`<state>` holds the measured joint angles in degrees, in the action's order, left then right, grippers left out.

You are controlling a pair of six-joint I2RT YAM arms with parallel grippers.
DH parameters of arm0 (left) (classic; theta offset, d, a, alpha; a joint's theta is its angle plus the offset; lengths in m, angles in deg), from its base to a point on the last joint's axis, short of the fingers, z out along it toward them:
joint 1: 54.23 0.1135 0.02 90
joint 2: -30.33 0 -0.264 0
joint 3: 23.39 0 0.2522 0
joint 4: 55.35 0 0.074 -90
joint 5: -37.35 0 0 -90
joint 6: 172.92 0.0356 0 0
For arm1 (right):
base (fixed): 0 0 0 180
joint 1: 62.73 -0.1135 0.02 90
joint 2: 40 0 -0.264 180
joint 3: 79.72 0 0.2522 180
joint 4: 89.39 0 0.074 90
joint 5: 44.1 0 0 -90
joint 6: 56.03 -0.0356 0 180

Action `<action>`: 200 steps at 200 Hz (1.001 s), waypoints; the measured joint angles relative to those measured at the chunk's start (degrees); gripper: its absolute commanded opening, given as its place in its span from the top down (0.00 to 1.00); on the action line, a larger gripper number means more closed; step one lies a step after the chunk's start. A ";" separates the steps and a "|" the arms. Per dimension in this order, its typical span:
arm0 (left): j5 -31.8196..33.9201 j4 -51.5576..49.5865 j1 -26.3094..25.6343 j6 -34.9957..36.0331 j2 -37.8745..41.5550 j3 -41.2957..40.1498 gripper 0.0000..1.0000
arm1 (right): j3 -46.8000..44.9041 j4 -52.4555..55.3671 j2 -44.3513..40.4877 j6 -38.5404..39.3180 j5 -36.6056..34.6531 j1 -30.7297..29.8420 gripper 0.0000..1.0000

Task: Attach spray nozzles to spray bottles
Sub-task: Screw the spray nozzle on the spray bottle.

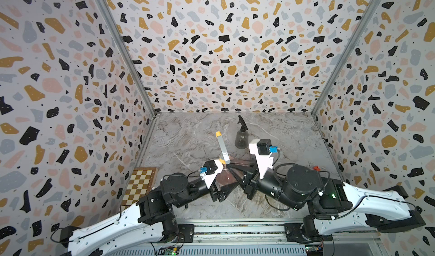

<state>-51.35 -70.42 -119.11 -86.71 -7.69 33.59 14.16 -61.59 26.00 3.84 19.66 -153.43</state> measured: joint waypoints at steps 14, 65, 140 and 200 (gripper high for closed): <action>0.24 -0.28 0.00 -0.04 -0.07 0.00 1.00 | -0.26 1.07 1.60 0.50 1.36 -1.16 0.67; -3.74 -3.56 0.22 0.17 4.76 0.00 1.00 | -3.85 4.48 -6.82 8.76 9.97 -1.11 0.30; -30.03 -8.52 0.22 -0.20 3.30 4.57 1.00 | -5.03 1.88 -16.68 17.40 41.57 18.58 0.21; -46.07 -9.90 0.22 -1.99 -0.09 6.25 1.00 | -4.98 1.84 -11.93 21.27 55.98 23.26 0.15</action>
<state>-97.42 -80.32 -118.89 -88.70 -7.78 39.84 9.17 -59.75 14.07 25.10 75.63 -130.17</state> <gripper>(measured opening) 0.794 0.841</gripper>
